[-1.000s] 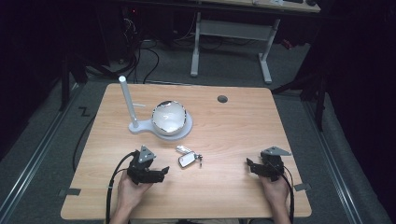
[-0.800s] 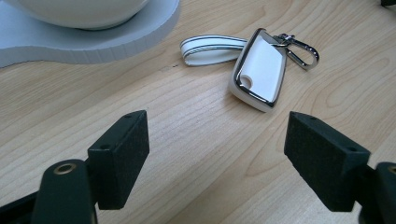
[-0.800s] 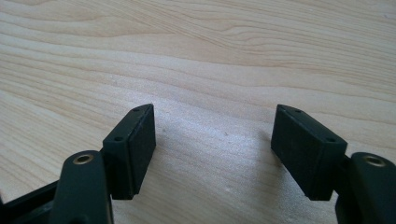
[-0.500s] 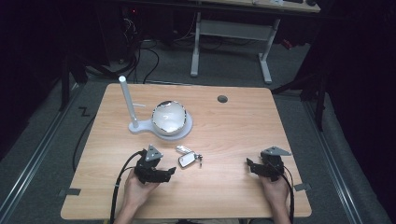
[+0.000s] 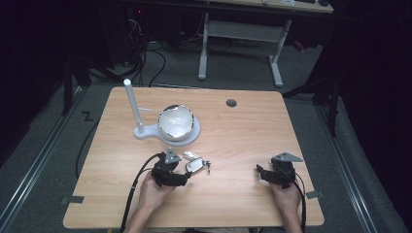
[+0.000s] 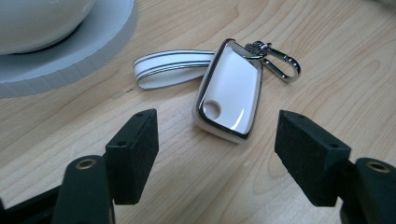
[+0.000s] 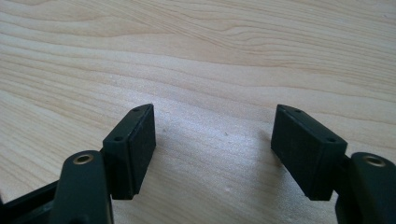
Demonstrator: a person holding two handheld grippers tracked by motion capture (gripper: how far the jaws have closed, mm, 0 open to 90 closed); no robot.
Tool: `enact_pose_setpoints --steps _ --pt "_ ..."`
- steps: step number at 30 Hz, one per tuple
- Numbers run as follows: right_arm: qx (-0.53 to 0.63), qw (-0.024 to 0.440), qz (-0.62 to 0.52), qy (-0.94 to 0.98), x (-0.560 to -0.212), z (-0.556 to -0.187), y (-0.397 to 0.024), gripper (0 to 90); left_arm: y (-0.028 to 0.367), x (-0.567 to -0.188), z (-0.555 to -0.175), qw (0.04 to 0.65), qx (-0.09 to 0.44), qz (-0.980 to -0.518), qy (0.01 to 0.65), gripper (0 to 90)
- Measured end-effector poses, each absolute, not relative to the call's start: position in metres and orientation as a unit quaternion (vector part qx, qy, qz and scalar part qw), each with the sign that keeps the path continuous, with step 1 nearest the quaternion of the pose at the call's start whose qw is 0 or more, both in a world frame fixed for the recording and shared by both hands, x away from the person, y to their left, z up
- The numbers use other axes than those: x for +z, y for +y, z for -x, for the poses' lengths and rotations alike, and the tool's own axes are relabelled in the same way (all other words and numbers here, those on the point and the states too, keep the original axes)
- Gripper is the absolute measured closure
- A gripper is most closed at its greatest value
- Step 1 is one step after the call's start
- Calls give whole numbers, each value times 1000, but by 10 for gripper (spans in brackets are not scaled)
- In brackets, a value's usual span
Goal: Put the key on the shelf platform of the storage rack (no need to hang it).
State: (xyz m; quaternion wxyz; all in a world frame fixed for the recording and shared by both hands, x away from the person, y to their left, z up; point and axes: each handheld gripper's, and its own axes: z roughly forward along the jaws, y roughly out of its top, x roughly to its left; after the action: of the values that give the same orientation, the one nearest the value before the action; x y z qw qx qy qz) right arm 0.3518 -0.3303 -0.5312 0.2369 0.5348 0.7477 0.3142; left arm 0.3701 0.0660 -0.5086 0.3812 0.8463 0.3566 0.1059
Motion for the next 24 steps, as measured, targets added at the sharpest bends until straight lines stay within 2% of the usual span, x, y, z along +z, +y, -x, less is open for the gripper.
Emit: enact_pose_setpoints --steps 9,24 --pt "314 237 -535 748 -531 -352 -330 312 47 -508 -377 371 111 -858 338 345" --pt "314 237 -535 748 -531 -352 -330 312 42 -519 -389 366 100 -857 350 408"
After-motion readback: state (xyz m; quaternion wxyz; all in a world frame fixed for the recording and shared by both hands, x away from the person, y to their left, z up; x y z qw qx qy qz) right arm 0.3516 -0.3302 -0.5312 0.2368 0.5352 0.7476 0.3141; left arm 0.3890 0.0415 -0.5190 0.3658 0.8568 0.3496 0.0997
